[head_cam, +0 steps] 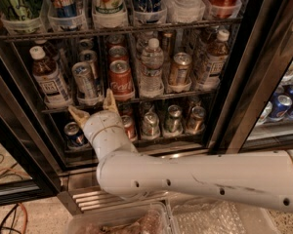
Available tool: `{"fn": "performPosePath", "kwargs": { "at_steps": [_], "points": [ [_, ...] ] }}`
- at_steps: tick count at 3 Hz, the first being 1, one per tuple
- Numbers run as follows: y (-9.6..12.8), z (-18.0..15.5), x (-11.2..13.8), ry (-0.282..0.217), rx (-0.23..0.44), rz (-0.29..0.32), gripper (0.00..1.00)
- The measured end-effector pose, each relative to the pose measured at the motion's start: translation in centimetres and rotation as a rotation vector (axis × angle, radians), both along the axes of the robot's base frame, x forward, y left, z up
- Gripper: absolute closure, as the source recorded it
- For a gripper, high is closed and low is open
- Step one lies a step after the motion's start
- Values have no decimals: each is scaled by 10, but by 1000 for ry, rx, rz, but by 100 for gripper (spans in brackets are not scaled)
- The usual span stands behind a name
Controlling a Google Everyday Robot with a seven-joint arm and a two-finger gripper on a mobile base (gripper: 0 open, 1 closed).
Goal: Pick redbull can from middle shelf of fridge
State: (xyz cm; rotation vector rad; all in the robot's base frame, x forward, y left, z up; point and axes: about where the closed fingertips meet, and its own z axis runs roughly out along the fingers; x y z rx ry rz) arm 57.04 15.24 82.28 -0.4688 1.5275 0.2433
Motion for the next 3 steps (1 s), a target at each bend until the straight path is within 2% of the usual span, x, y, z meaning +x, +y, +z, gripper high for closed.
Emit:
{"fn": "performPosePath", "kwargs": {
  "at_steps": [1, 2, 3],
  "points": [
    [-6, 6, 14, -32, 11, -34, 25],
    [1, 6, 22, -43, 42, -36, 26],
    [19, 4, 57, -64, 68, -8, 33]
  ]
}}
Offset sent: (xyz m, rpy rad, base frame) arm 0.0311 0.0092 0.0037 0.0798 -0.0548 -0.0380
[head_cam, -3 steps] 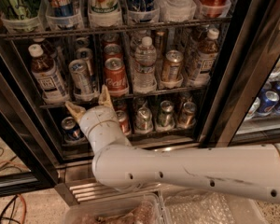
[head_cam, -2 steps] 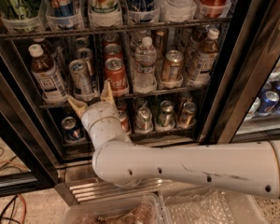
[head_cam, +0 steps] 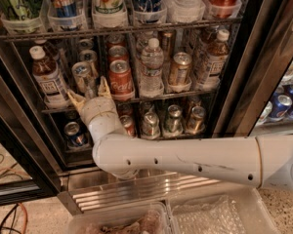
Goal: Pick redbull can from middle shelf of fridge
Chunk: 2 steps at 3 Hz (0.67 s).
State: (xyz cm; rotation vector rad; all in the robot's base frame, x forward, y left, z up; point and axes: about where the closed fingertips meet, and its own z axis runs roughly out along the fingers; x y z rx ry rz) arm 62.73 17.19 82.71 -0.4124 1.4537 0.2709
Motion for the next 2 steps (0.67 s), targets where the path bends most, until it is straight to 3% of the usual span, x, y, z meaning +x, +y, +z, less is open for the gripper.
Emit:
{"fn": "performPosePath", "kwargs": {
  "at_steps": [1, 2],
  "points": [
    [-1, -1, 6, -1, -4, -1, 34],
    [-4, -1, 12, 4, -13, -9, 53]
  ]
}}
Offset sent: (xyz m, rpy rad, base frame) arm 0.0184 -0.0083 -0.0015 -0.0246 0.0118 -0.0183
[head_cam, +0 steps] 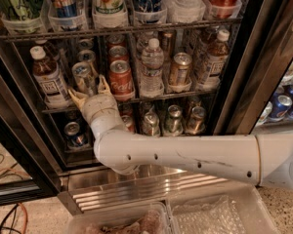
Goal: Pick redbull can from middle shelf of fridge
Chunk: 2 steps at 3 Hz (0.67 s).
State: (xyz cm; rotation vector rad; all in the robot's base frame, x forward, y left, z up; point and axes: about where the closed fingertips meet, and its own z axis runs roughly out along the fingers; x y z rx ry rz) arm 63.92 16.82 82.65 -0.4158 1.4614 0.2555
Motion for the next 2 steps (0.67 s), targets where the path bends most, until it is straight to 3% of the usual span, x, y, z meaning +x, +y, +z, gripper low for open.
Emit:
{"fn": "performPosePath", "kwargs": {
  "at_steps": [2],
  "points": [
    [0, -2, 0, 11, -8, -5, 98]
  ]
}}
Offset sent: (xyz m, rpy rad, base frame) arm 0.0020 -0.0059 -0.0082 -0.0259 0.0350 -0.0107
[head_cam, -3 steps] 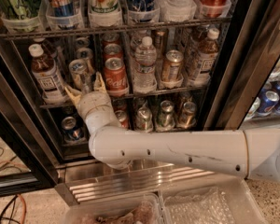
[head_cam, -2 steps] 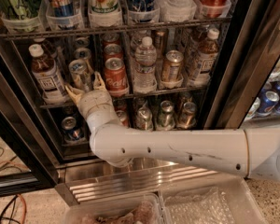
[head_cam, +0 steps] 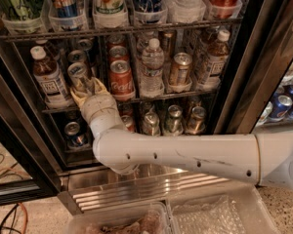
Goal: Pick redbull can from middle shelf of fridge
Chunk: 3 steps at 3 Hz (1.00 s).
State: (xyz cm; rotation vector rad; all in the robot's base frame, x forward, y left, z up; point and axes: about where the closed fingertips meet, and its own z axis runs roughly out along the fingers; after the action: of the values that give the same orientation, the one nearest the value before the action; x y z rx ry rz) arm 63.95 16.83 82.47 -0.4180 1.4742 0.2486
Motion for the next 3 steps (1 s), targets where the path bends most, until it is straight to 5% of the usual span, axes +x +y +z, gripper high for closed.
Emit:
{"fn": "performPosePath", "kwargs": {
  "at_steps": [3],
  "points": [
    [7, 20, -10, 19, -8, 43, 100]
  ]
}}
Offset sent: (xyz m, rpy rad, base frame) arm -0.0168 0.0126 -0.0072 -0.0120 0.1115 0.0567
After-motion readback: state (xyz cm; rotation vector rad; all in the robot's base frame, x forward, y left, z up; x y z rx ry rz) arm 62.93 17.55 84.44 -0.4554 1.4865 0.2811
